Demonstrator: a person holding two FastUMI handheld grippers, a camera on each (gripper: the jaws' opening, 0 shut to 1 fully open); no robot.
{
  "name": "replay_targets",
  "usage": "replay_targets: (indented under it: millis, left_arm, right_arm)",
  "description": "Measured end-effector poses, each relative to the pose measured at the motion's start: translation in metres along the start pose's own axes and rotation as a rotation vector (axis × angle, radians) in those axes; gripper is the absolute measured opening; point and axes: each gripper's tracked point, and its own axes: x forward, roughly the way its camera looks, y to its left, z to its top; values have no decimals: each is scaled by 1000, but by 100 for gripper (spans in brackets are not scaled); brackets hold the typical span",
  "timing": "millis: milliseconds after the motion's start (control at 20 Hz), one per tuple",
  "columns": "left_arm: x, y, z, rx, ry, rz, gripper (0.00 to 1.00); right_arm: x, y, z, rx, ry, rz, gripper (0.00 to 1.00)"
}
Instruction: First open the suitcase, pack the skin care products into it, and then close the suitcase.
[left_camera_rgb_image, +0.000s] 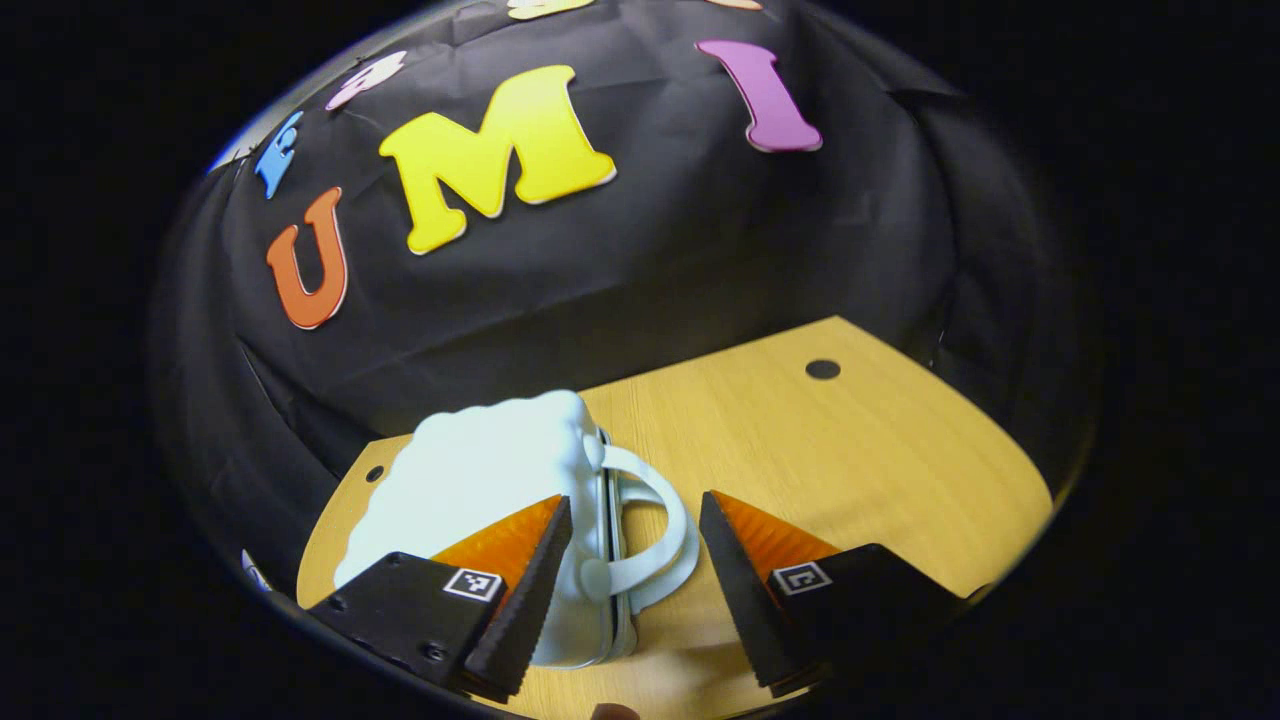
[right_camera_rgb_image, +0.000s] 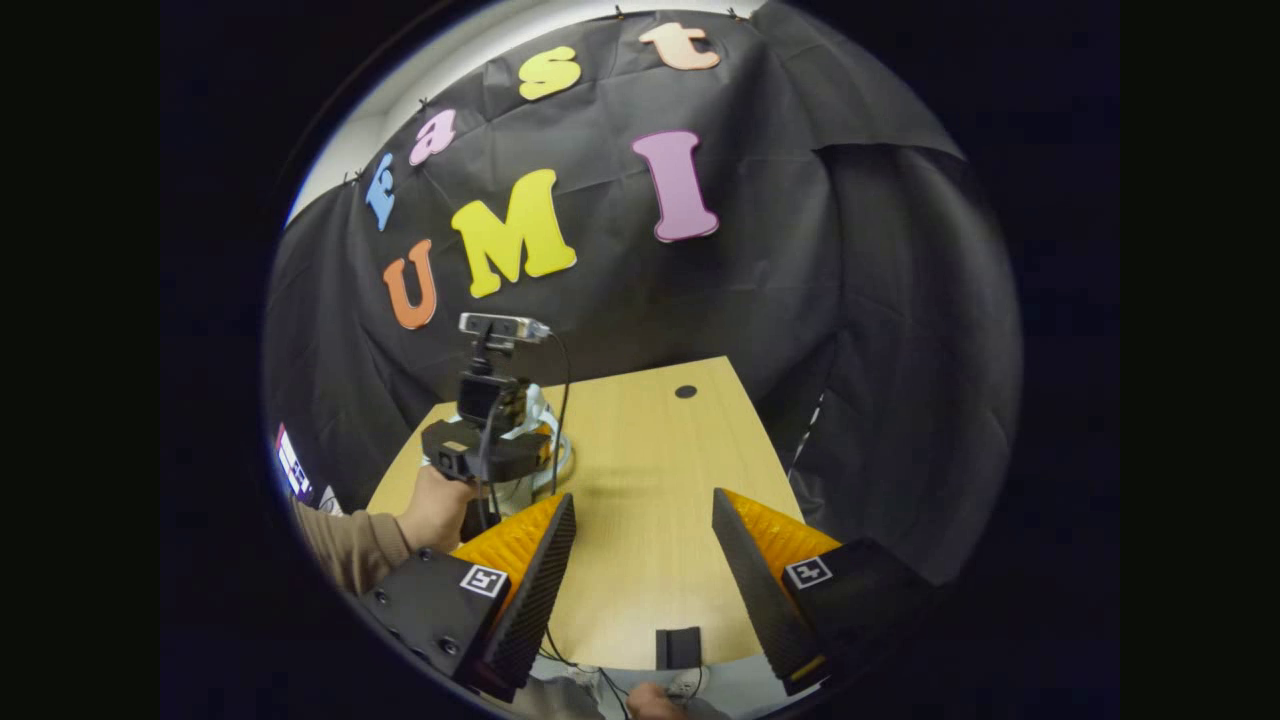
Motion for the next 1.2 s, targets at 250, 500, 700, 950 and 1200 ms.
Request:
replay_targets:
  millis: [250, 500, 700, 950, 1200]
  left_arm:
    - [-88, 53, 73, -116, -176, -18, 93]
    - [-167, 147, 83, -175, -239, 58, 95]
    - [-218, 177, 57, -265, -240, 23, 99]
    - [-244, 198, 43, -178, -289, -10, 95]
    - [-250, 247, 37, -226, -317, 43, 95]
  right_arm:
    - [13, 44, 48, -62, -113, -35, 82]
    - [27, 123, 74, -85, -177, 7, 82]
    - [28, 187, 70, -132, -208, 33, 82]
    - [30, 262, 59, -175, -218, 69, 82]
    - [31, 326, 46, -262, -206, 135, 82]
